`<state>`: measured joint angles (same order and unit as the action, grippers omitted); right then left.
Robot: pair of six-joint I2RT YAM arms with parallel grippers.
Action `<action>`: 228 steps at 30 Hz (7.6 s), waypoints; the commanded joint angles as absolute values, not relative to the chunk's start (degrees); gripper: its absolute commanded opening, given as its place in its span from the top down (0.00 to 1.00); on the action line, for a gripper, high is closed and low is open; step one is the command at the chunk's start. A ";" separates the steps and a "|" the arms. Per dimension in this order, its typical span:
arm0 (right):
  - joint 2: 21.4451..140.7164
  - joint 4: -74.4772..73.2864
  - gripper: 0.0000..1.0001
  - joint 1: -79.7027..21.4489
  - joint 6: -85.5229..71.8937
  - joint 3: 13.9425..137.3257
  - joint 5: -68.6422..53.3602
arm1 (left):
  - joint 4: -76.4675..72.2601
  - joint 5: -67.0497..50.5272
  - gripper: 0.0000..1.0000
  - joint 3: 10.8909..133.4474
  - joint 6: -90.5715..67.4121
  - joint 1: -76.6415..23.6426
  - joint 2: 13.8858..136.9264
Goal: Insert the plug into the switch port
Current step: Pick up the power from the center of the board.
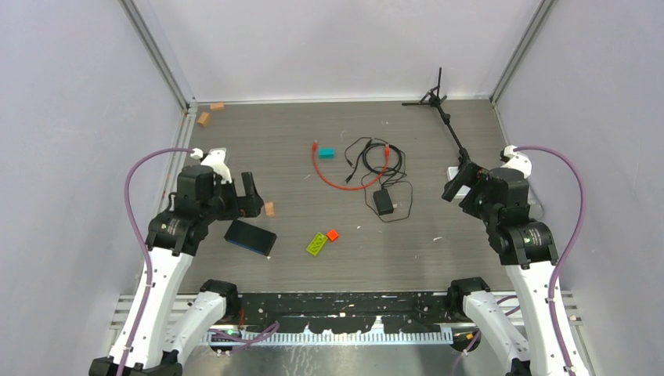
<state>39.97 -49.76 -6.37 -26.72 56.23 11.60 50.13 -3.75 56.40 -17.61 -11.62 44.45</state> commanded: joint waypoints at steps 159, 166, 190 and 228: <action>88.94 -27.36 0.29 -21.57 -37.55 61.67 9.10 | 48.77 5.54 0.08 55.11 -21.18 -11.43 38.62; 94.41 -23.44 0.31 -20.28 -40.46 63.90 10.58 | 48.78 5.55 0.08 55.15 -21.18 -11.43 38.85; 87.48 -21.31 1.00 -17.01 -38.35 66.78 15.81 | 48.78 5.82 0.08 55.19 -20.86 -11.47 39.29; 69.26 -38.15 1.00 -17.03 -22.64 100.59 -16.92 | 21.70 -19.40 0.02 52.29 -21.54 -11.48 34.32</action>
<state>71.88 -40.42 -17.15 -24.43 96.84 -8.71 38.50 -7.16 54.68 -19.57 -11.60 35.31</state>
